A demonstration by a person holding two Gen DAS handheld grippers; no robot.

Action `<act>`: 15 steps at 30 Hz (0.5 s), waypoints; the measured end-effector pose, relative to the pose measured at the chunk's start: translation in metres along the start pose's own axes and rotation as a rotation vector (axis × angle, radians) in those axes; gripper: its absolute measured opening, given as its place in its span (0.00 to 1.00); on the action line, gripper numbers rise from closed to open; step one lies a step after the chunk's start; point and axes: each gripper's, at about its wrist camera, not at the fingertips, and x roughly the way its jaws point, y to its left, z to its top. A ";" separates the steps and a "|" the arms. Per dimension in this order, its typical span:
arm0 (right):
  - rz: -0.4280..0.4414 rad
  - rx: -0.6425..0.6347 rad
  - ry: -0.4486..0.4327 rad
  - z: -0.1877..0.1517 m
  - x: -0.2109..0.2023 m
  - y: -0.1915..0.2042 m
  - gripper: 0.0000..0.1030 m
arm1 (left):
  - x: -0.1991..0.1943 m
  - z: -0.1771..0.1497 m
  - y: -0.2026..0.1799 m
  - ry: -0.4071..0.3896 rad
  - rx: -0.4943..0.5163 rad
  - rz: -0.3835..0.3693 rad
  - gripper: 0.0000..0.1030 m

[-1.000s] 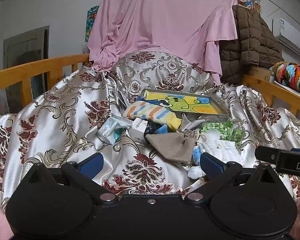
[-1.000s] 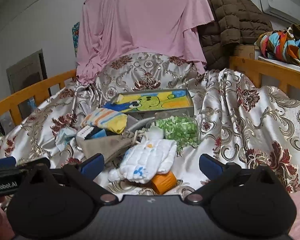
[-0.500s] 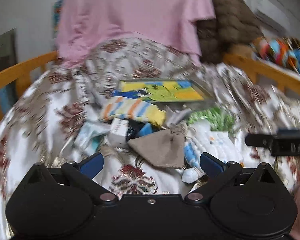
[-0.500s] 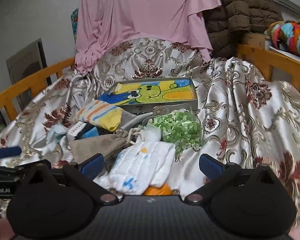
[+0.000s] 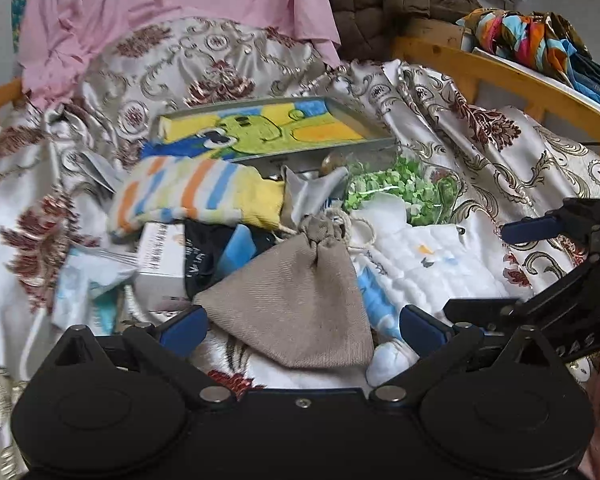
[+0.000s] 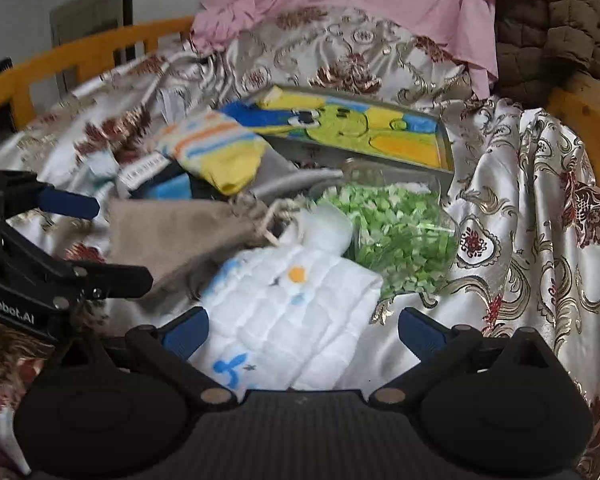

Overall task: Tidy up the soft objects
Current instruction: 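Grasp the white quilted cloth with the right gripper while the left grasps the beige drawstring pouch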

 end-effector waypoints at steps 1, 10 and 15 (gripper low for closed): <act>-0.008 -0.004 0.005 0.000 0.002 0.001 1.00 | 0.003 0.001 0.002 0.007 -0.017 -0.008 0.98; -0.043 -0.022 0.041 -0.002 0.012 -0.001 1.00 | 0.020 0.001 0.020 0.075 -0.149 -0.059 0.92; -0.029 -0.018 0.043 -0.003 0.015 -0.002 1.00 | 0.027 -0.001 0.024 0.100 -0.197 -0.085 0.82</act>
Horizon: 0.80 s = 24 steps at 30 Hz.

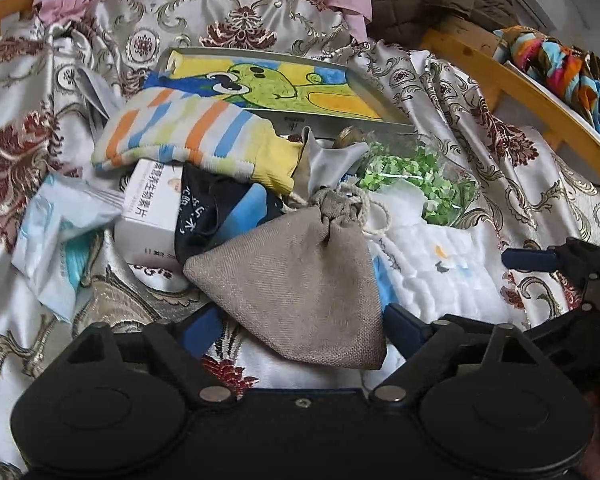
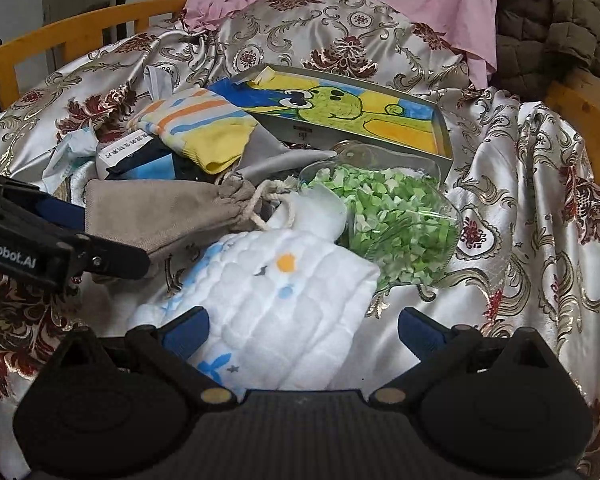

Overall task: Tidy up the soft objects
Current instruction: 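Grasp the white quilted cloth with the right gripper while the left grasps the beige drawstring pouch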

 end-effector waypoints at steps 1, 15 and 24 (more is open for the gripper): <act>0.004 0.000 -0.004 0.000 0.000 0.000 0.99 | 0.000 0.000 0.000 0.001 -0.005 -0.009 0.79; 0.035 -0.077 -0.023 -0.007 0.000 0.015 0.73 | -0.006 -0.005 0.001 -0.063 -0.071 -0.045 0.47; 0.043 -0.118 -0.010 -0.011 0.004 0.023 0.41 | -0.008 -0.009 -0.001 -0.067 -0.056 -0.032 0.12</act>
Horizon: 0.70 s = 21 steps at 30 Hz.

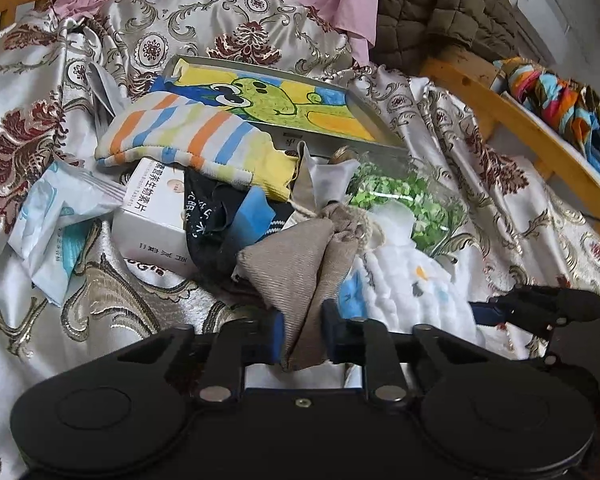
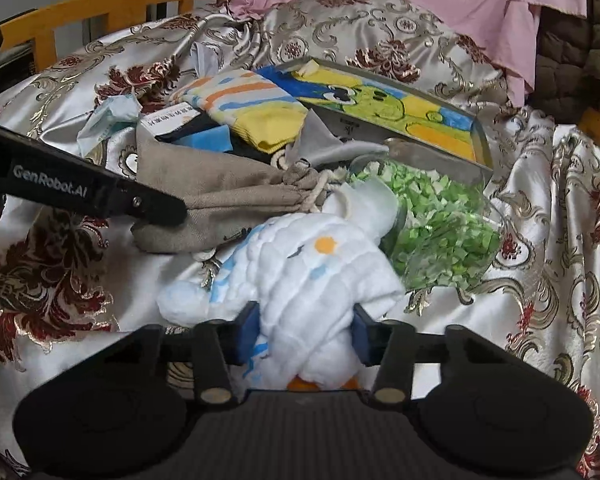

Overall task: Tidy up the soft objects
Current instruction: 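Grasp the white quilted cloth with the right gripper while the left grasps the beige drawstring pouch, then carry the cloth and pouch into the cartoon tray and open both grippers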

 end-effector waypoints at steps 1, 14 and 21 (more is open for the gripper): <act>-0.002 -0.006 -0.006 0.000 -0.001 0.001 0.35 | -0.002 -0.001 -0.003 0.000 0.004 -0.001 0.12; -0.143 -0.066 -0.148 -0.005 -0.035 0.011 0.22 | -0.055 -0.033 -0.055 -0.151 0.252 0.100 0.08; -0.221 0.045 -0.281 -0.005 -0.058 -0.009 0.22 | -0.080 -0.030 -0.057 -0.340 0.186 0.087 0.07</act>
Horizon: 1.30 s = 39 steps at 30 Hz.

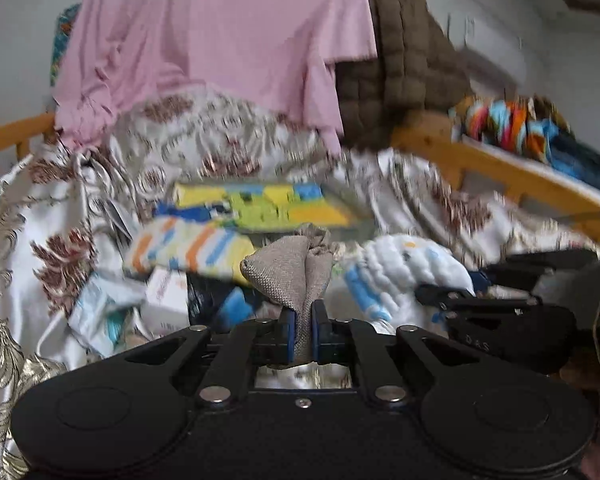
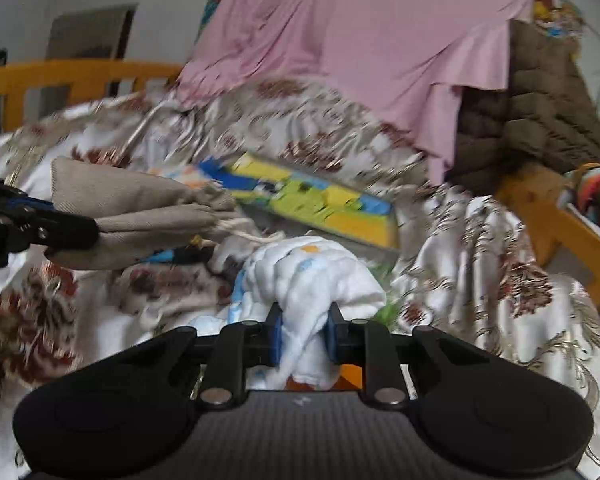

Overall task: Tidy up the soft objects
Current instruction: 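Carry the cloth and pouch into the cartoon tray and open both grippers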

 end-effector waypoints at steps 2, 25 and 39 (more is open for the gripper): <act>-0.008 0.018 -0.031 0.001 -0.004 -0.005 0.22 | -0.003 0.004 0.003 -0.045 -0.016 0.011 0.07; 0.032 0.081 -0.101 0.019 -0.002 -0.024 0.22 | 0.005 0.042 0.019 -0.195 -0.037 0.027 0.05; 0.132 0.189 0.001 0.111 0.157 -0.062 0.23 | 0.154 0.120 0.071 -0.196 -0.103 0.053 0.05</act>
